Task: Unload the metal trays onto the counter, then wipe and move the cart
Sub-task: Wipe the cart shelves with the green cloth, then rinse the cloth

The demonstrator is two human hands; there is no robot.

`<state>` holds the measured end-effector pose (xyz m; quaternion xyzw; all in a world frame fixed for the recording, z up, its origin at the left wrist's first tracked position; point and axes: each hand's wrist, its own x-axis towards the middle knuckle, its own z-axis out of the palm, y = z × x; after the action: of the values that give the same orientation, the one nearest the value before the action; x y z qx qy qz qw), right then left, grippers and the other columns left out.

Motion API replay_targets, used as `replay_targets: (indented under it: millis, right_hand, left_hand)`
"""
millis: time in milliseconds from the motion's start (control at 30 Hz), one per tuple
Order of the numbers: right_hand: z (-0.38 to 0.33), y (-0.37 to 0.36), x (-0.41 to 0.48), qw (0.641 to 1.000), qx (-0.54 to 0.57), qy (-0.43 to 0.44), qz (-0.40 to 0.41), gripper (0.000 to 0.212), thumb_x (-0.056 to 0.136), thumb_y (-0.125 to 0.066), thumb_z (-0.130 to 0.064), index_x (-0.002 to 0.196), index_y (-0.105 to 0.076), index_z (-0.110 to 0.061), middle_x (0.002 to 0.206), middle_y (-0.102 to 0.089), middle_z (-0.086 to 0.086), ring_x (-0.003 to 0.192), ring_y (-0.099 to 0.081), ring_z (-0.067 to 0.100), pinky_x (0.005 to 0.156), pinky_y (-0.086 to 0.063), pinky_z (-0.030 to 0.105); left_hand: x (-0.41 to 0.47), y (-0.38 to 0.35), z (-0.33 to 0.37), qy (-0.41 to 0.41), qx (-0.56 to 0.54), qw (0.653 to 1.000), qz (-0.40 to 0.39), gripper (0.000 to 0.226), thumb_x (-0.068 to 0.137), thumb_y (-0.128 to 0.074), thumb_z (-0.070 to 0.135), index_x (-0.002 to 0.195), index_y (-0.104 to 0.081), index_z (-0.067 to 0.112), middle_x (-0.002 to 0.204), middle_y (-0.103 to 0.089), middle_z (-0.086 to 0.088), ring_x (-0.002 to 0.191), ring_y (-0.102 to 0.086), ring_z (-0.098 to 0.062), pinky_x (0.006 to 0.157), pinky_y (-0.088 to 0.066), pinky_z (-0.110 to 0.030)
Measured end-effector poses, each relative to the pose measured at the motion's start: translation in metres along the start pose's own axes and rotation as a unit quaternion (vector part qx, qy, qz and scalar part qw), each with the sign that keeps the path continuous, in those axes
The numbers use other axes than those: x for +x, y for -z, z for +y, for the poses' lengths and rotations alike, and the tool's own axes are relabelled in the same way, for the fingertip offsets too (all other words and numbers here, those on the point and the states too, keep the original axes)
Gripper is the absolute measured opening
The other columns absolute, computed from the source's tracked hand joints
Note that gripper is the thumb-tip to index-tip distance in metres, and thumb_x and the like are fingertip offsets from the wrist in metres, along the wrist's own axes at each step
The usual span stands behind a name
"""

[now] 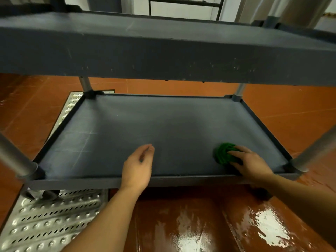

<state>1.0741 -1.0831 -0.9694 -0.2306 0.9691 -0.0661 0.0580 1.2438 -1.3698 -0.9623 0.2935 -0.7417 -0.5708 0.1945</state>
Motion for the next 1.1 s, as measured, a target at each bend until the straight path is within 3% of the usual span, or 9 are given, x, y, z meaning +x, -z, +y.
replay_targets:
  millis: [133, 333, 567, 733, 933, 1100]
  right_hand:
    - [-0.001, -0.004, 0.0, 0.998, 0.023, -0.053, 0.022, 0.043, 0.093, -0.059, -0.022, 0.135, -0.052, -0.019, 0.146, -0.04, 0.006, 0.127, -0.045, 0.029, 0.101, -0.04, 0.04]
    - [-0.068, -0.019, 0.014, 0.997, 0.058, -0.038, 0.016, 0.039, 0.095, -0.055, -0.022, 0.134, -0.053, -0.015, 0.143, -0.043, 0.009, 0.119, -0.049, 0.033, 0.1, -0.042, 0.043]
    - [-0.208, -0.045, 0.036, 0.995, 0.075, 0.067, -0.024, 0.042, 0.096, -0.053, -0.025, 0.138, -0.048, -0.023, 0.149, -0.035, 0.004, 0.126, -0.043, 0.035, 0.106, -0.038, 0.045]
    - [-0.285, -0.064, 0.029, 0.972, 0.083, 0.21, -0.062, 0.04, 0.096, -0.054, -0.025, 0.135, -0.052, -0.023, 0.149, -0.036, 0.001, 0.131, -0.04, 0.032, 0.107, -0.038, 0.043]
    - [-0.282, -0.059, 0.031, 0.972, 0.024, 0.218, -0.083, 0.042, 0.098, -0.05, -0.027, 0.14, -0.047, -0.024, 0.155, -0.028, 0.002, 0.136, -0.034, 0.032, 0.109, -0.035, 0.041]
    - [-0.273, -0.053, 0.03, 0.973, 0.022, 0.215, -0.085, 0.043, 0.098, -0.051, -0.024, 0.141, -0.045, -0.027, 0.156, -0.027, 0.001, 0.137, -0.034, 0.029, 0.11, -0.032, 0.039]
  left_hand:
    - [-0.005, 0.016, -0.004, -0.015, 0.058, 0.998, -0.025, 0.029, 0.096, -0.053, 0.036, 0.123, -0.062, 0.028, 0.102, -0.058, 0.02, 0.106, -0.054, -0.004, 0.087, -0.036, -0.018]
    - [-0.002, 0.052, -0.011, -0.012, 0.044, 0.998, 0.04, 0.031, 0.096, -0.053, 0.035, 0.125, -0.061, 0.028, 0.112, -0.06, 0.012, 0.105, -0.052, -0.003, 0.089, -0.037, -0.021]
    - [-0.001, 0.097, -0.02, -0.013, 0.021, 0.991, 0.135, 0.03, 0.096, -0.053, 0.03, 0.125, -0.06, 0.028, 0.112, -0.061, 0.009, 0.107, -0.055, -0.008, 0.091, -0.039, -0.024]
    - [-0.003, 0.132, -0.024, -0.003, 0.01, 0.973, 0.232, 0.035, 0.096, -0.052, 0.027, 0.131, -0.055, 0.032, 0.12, -0.06, 0.01, 0.114, -0.053, -0.009, 0.098, -0.042, -0.03]
    - [-0.004, 0.145, -0.034, 0.0, -0.017, 0.966, 0.259, 0.038, 0.095, -0.054, 0.027, 0.132, -0.052, 0.033, 0.125, -0.058, 0.01, 0.118, -0.052, -0.011, 0.103, -0.044, -0.039]
    - [0.01, 0.171, -0.018, 0.01, -0.065, 0.914, 0.4, 0.064, 0.092, -0.06, 0.024, 0.148, -0.031, 0.029, 0.151, -0.035, 0.004, 0.138, -0.035, -0.018, 0.112, -0.03, -0.035]
